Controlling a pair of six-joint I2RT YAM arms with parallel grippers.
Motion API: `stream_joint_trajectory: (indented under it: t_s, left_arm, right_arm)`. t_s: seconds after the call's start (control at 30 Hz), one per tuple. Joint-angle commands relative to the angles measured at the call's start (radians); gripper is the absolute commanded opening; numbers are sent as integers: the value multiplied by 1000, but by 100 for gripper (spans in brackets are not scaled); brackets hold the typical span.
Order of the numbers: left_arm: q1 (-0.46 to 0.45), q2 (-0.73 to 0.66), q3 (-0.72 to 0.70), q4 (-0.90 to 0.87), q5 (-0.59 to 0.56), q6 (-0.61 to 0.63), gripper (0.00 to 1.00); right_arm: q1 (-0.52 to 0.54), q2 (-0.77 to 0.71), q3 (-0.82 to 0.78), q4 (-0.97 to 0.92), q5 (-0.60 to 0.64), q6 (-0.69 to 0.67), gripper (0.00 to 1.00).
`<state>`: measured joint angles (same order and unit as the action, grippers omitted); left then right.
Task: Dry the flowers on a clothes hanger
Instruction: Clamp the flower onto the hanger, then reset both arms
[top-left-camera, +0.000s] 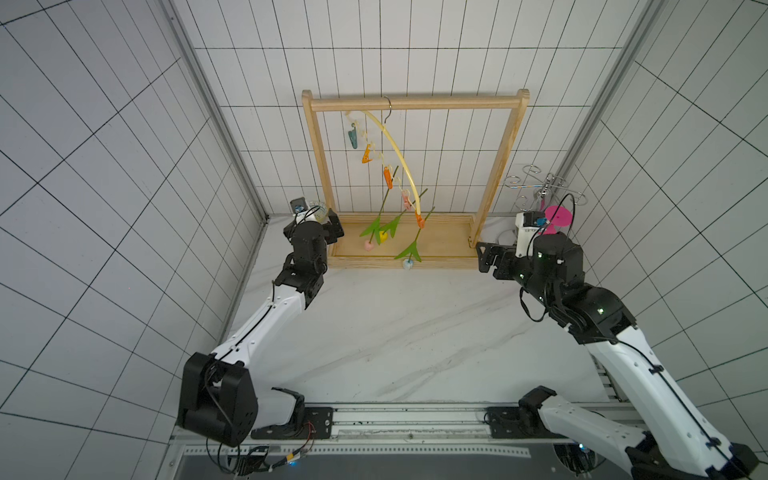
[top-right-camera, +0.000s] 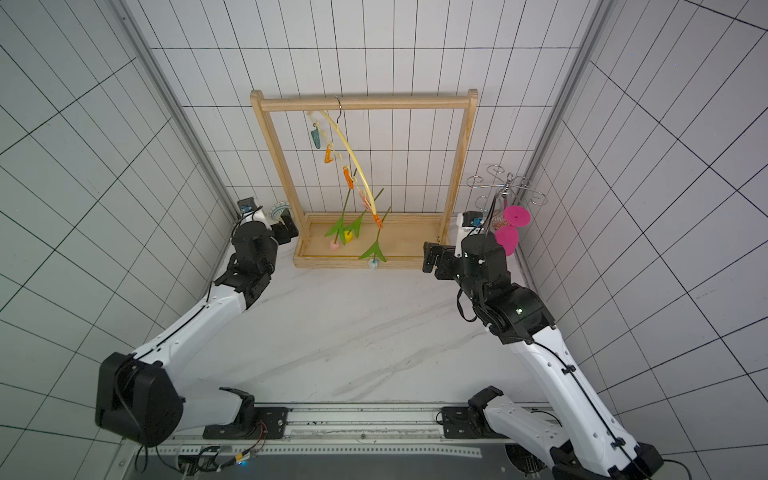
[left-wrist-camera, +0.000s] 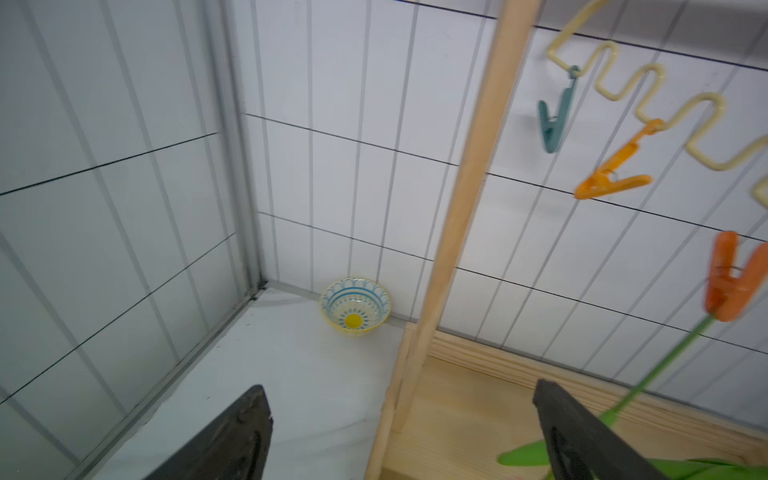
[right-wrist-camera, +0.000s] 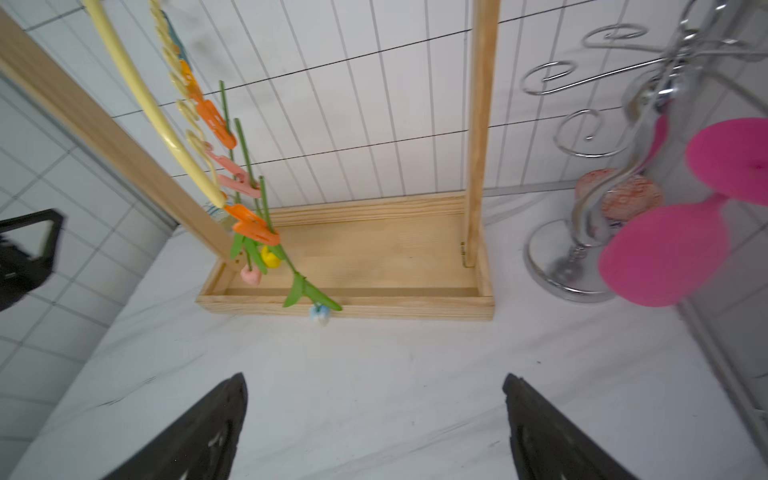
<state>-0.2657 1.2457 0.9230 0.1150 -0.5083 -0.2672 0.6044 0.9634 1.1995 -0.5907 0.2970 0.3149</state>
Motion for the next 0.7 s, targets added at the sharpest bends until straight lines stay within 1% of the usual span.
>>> stream_joint_trajectory:
  t_s: [0.0, 0.03, 0.1, 0.2, 0.27, 0.3, 0.37, 0.43, 0.47, 0.57, 0.67]
  left_arm:
    - [-23, -119, -165, -28, -70, -144, 98]
    - [-38, -149, -230, 33, -74, -155, 98]
    - [-67, -168, -311, 130, -100, -139, 99]
    - [-79, -129, -337, 149, -120, -90, 98]
    - [-81, -94, -364, 212, -156, -22, 99]
    - [-80, -75, -386, 281, -174, 37, 99]
    - [-73, -46, -431, 397, -205, 142, 99]
    - [-41, -35, -477, 480, -179, 237, 99]
    - [-23, -35, -495, 500, -165, 255, 99]
    - [34, -12, -570, 585, -113, 216, 99]
    - [68, 75, -598, 666, -100, 168, 99]
  right_arm:
    - [2, -28, -183, 160, 155, -146, 99]
    - [-1, -38, -249, 236, 163, -179, 99]
    - [-10, -41, -350, 361, 196, -241, 99]
    - [-47, -5, -484, 566, 240, -354, 99]
    - [-89, 34, -579, 744, 242, -431, 99]
    - [-124, 59, -626, 833, 229, -451, 99]
    - [-202, 119, -687, 968, 174, -446, 99]
    - [-278, 202, -709, 1037, 125, -415, 99]
    - [-301, 243, -706, 1048, 124, -407, 99]
    - [-349, 359, -709, 1116, 125, -388, 99]
    - [-412, 451, -718, 1182, 54, -339, 99]
